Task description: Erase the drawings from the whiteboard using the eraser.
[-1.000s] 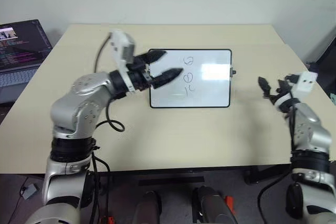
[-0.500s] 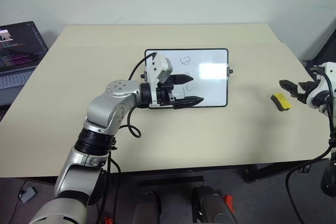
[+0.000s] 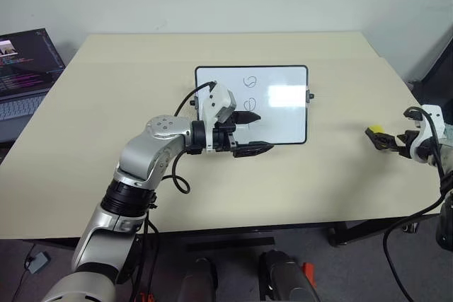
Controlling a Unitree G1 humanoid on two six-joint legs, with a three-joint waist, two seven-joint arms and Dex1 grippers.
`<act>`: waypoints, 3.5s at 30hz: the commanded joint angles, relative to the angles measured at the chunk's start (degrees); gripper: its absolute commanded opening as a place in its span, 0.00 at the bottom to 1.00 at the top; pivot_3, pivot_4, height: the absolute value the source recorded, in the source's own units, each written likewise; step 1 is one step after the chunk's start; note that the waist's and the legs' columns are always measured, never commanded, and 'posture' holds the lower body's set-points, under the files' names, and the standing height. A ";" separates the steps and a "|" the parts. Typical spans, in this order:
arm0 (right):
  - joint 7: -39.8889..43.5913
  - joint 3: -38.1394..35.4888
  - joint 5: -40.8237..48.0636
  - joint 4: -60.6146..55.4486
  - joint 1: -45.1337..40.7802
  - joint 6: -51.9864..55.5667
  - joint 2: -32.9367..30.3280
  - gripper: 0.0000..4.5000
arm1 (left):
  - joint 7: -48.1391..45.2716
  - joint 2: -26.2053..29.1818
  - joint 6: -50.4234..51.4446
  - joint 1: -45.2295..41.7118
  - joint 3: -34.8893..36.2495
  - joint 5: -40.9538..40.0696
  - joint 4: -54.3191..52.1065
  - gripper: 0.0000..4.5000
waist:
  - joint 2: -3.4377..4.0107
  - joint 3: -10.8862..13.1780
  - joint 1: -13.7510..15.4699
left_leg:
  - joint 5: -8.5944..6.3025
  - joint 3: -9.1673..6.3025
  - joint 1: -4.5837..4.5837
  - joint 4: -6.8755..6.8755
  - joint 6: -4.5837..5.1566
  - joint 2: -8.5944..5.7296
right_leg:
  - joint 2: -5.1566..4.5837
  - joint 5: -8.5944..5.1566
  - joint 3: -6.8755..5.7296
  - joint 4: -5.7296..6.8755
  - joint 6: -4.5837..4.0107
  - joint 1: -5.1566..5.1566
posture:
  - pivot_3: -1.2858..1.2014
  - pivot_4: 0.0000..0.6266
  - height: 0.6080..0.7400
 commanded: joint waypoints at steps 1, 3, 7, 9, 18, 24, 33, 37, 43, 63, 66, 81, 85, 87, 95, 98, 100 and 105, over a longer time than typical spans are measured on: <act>0.83 -0.19 -0.64 -0.20 -1.46 -1.48 -0.07 1.00 | -0.19 0.06 -0.46 -0.81 0.15 0.49 -2.11 1.00 | 0.00 0.00 -0.01 | 0.00 0.00 0.00 0.00 0.00 0.00 | 0.00 0.00 0.00 0.00 0.00 0.00 | 0.52 0.24 1.00; 0.64 -0.36 -0.82 0.19 -1.69 -1.59 0.30 1.00 | -0.23 -0.02 -0.51 -0.84 0.19 0.70 -2.00 1.00 | 0.00 0.00 0.00 | 0.00 0.00 -0.01 0.00 0.00 0.00 | 0.00 0.02 0.00 -0.01 0.03 0.00 | 0.52 0.24 1.00; 1.01 -0.11 -1.54 0.65 -1.84 -1.75 1.18 1.00 | -0.16 -0.10 -0.70 -0.71 0.15 1.23 -1.95 1.00 | 0.00 0.00 0.00 | 0.00 0.00 -0.01 -0.01 0.00 0.00 | 0.00 0.04 -0.01 -0.01 0.07 0.00 | 0.52 0.24 1.00; 0.87 -0.40 -1.77 0.98 -2.02 -2.04 1.43 1.00 | 0.03 -0.08 -0.77 -0.72 0.30 1.49 -1.90 1.00 | 0.00 0.00 0.00 | 0.00 -0.01 0.00 -0.01 0.00 0.00 | 0.00 0.04 -0.01 0.00 0.07 0.00 | 0.52 0.24 1.00; 0.37 -0.26 -2.58 2.14 -2.55 -3.36 1.85 0.39 | 0.35 0.31 -0.43 -0.43 0.92 1.85 -2.41 1.00 | 0.00 0.00 -0.01 | 0.00 -0.01 0.00 -0.01 0.00 0.00 | 0.00 0.04 -0.01 0.01 0.07 0.00 | 0.52 0.24 1.00; 0.34 -0.63 -2.67 2.56 -2.97 -3.45 1.76 0.25 | 0.81 0.09 -0.47 -0.30 0.87 2.03 -2.47 1.00 | 0.00 0.00 -0.01 | 0.00 -0.01 0.00 0.00 0.00 0.00 | 0.00 0.05 -0.01 0.01 0.09 0.01 | 0.52 0.24 1.00; 3.36 -4.43 2.30 -4.65 -2.18 -1.39 1.69 0.25 | 0.72 1.04 -0.70 -0.19 1.77 2.05 -2.00 1.00 | 0.01 0.00 -0.11 | 0.00 -0.01 0.00 0.00 0.00 0.00 | 0.00 0.08 0.00 0.04 0.13 0.00 | 0.52 0.24 1.00; 3.34 -8.76 9.04 -17.93 -0.55 5.46 3.96 0.25 | 1.08 2.81 -0.24 0.65 3.17 1.89 -2.11 1.00 | 0.01 0.00 -0.47 | 0.00 -0.03 0.02 -0.01 0.00 0.01 | 0.01 0.12 -0.01 0.08 0.20 0.00 | 0.52 0.24 1.00; -1.47 -12.95 19.70 -41.68 3.40 17.67 11.56 0.25 | 1.83 7.96 0.39 4.01 7.57 1.97 -2.23 1.00 | 0.01 0.00 -0.67 | 0.00 -0.12 0.01 -0.02 0.00 0.06 | 0.04 0.14 -0.07 0.11 0.24 -0.01 | 0.52 0.24 1.00; -4.74 3.28 18.39 -53.81 -2.84 12.93 24.00 0.25 | 8.01 16.44 2.97 15.15 17.58 1.65 -7.94 1.00 | 0.02 0.01 0.25 | -0.01 -0.15 -0.08 -0.04 0.00 0.10 | 0.03 0.02 -0.18 0.06 0.02 -0.06 | 0.52 0.24 1.00; -0.31 9.73 12.13 -53.37 -2.21 3.66 23.33 0.25 | 9.03 16.74 3.35 16.64 18.54 1.89 -8.56 1.00 | 0.02 0.01 0.25 | -0.01 -0.14 -0.07 -0.04 0.00 0.10 | 0.03 -0.02 -0.17 0.06 -0.04 -0.08 | 0.52 0.24 1.00; -3.32 27.78 -17.18 -30.81 -11.35 -26.64 26.60 0.25 | 11.74 16.24 3.73 17.16 18.10 2.00 -9.86 1.00 | 0.01 0.01 0.26 | -0.01 -0.15 -0.06 -0.04 -0.01 0.11 | 0.02 -0.03 -0.19 0.07 -0.09 -0.09 | 0.52 0.24 1.00; -4.68 29.60 -21.83 -23.08 -14.85 -29.59 27.01 0.25 | 12.04 15.91 3.82 16.88 17.61 2.01 -10.15 1.00 | 0.01 0.01 0.24 | -0.01 -0.14 -0.07 -0.05 -0.01 0.11 | 0.02 -0.03 -0.19 0.08 -0.09 -0.10 | 0.52 0.24 1.00; -4.57 29.61 -22.75 -20.56 -16.19 -30.07 27.28 0.25 | 12.12 15.83 3.91 17.10 17.57 1.88 -10.49 1.00 | 0.01 0.01 0.25 | -0.01 -0.15 -0.07 -0.05 -0.01 0.11 | 0.02 -0.03 -0.20 0.07 -0.10 -0.10 | 0.52 0.24 1.00; -3.51 29.06 -24.96 -15.23 -20.38 -32.33 27.90 0.25 | 12.37 14.82 4.45 17.52 16.92 1.13 -11.91 1.00 | 0.01 0.01 0.23 | -0.01 -0.15 -0.06 -0.05 -0.01 0.11 | 0.02 -0.03 -0.19 0.09 -0.09 -0.10 | 0.52 0.24 1.00; -3.35 28.78 -25.03 -14.02 -21.46 -32.55 28.11 0.25 | 12.64 14.54 4.30 17.06 16.65 1.17 -11.74 1.00 | 0.01 0.01 0.23 | -0.01 -0.16 -0.06 -0.05 -0.01 0.11 | 0.02 -0.02 -0.20 0.10 -0.08 -0.09 | 0.52 0.24 1.00; -3.84 28.74 -25.41 -12.59 -22.43 -32.73 28.34 0.25 | 12.90 14.07 4.18 16.32 16.30 1.19 -11.60 1.00 | 0.01 0.01 0.23 | -0.01 -0.17 -0.06 -0.05 -0.01 0.11 | 0.02 -0.03 -0.21 0.10 -0.09 -0.09 | 0.52 0.24 1.00; -4.72 29.18 -27.18 -8.88 -24.46 -33.27 28.49 0.25 | 13.86 12.94 3.76 14.21 15.47 1.93 -11.01 1.00 | 0.01 0.01 0.23 | -0.01 -0.17 -0.06 -0.05 -0.01 0.10 | 0.02 -0.03 -0.21 0.10 -0.10 -0.09 | 0.52 0.24 1.00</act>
